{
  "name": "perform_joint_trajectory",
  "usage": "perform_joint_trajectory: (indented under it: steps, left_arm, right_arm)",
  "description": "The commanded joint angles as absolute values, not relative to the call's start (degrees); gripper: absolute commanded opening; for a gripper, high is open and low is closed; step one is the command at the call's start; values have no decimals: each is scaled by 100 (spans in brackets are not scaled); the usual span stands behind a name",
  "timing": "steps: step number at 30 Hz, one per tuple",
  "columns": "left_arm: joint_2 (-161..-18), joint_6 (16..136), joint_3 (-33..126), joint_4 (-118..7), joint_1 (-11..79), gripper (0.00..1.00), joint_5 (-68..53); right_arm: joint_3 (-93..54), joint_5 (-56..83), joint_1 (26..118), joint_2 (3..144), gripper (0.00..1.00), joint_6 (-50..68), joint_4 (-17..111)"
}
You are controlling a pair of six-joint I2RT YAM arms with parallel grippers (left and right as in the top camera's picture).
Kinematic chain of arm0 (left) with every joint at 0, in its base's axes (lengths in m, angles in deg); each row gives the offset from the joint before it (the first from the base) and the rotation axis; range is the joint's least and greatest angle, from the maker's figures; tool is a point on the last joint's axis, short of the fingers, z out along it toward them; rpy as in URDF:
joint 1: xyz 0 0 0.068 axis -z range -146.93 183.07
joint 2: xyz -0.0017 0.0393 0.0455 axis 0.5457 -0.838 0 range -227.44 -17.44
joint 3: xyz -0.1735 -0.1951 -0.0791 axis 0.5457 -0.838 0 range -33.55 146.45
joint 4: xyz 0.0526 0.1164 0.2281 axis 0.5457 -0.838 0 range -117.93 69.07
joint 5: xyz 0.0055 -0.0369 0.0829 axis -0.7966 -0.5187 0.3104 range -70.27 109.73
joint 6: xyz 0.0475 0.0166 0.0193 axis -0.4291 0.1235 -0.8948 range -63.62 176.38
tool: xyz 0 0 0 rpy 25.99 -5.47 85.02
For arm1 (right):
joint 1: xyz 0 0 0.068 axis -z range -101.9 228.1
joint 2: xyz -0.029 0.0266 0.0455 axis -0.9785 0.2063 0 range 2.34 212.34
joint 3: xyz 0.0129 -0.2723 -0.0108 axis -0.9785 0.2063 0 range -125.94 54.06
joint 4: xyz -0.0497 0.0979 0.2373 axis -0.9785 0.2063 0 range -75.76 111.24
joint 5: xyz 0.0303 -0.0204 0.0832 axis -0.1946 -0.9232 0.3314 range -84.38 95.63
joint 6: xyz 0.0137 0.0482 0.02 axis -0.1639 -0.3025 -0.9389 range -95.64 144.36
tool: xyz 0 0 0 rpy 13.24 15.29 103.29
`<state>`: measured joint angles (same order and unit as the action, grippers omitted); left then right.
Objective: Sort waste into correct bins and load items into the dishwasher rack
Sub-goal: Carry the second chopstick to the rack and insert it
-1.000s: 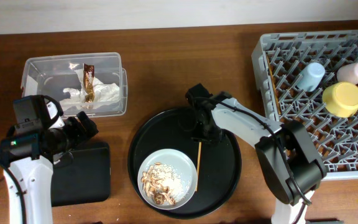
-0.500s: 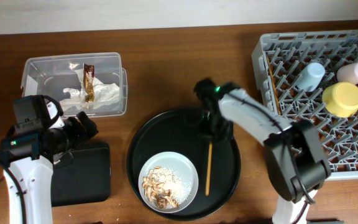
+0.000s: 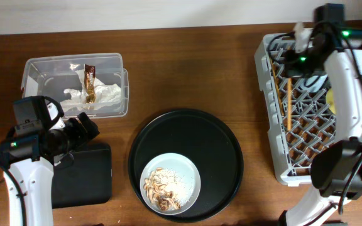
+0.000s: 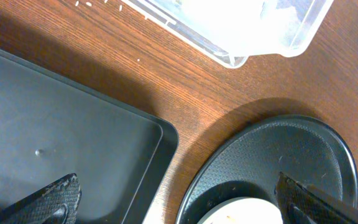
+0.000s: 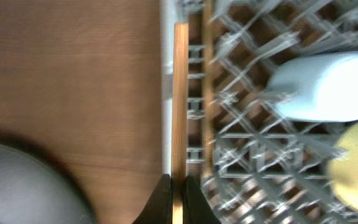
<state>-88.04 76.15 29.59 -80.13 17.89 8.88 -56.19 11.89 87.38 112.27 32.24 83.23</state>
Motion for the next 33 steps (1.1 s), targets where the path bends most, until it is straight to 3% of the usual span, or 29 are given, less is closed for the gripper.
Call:
perform_joint_trajectory:
  steps: [1,12,13,15,16,18,19,28,33]
  left_arm:
    - [-8739,7670,3035,-8016,1763,99,908]
    - [-8739,7670,3035,-8016,1763,99,908]
    - [-8739,7670,3035,-8018,1763,99,910]
    - [-8739,7670,3035,-8018,1763,99,910]
    - [-8739,7670,3035,-8016,1763,99,908]
    - [-8739,7670,3035,-8018,1763,99,910]
    - [-8739,7670,3035,-8018,1763,99,908]
    - [-8739,7670,3035,-8016,1763,99,908]
    - [-8739,7670,3035,-8018,1763,99,908]
  right_arm:
    - [-5637,1342,9087,11411,4,3661,7988]
    - [-5635,1917,8967,12027,7,3646,7593]
    - [-5635,1914,8941,12034,18,3631,7595]
    - [-5635,1917,8901,12047,29,3591,7615]
    - [-5635,1921,8875,12047,41,3587,7637]
    - [-5637,1921,8807,12047,91,3294,7706]
    - [-5641,1923,8788,12047,99,3104,7770]
    - [-5877,3908,8746,11601,99,2947,9424]
    - [-5877,3947,8506,11000,99,2966,10207]
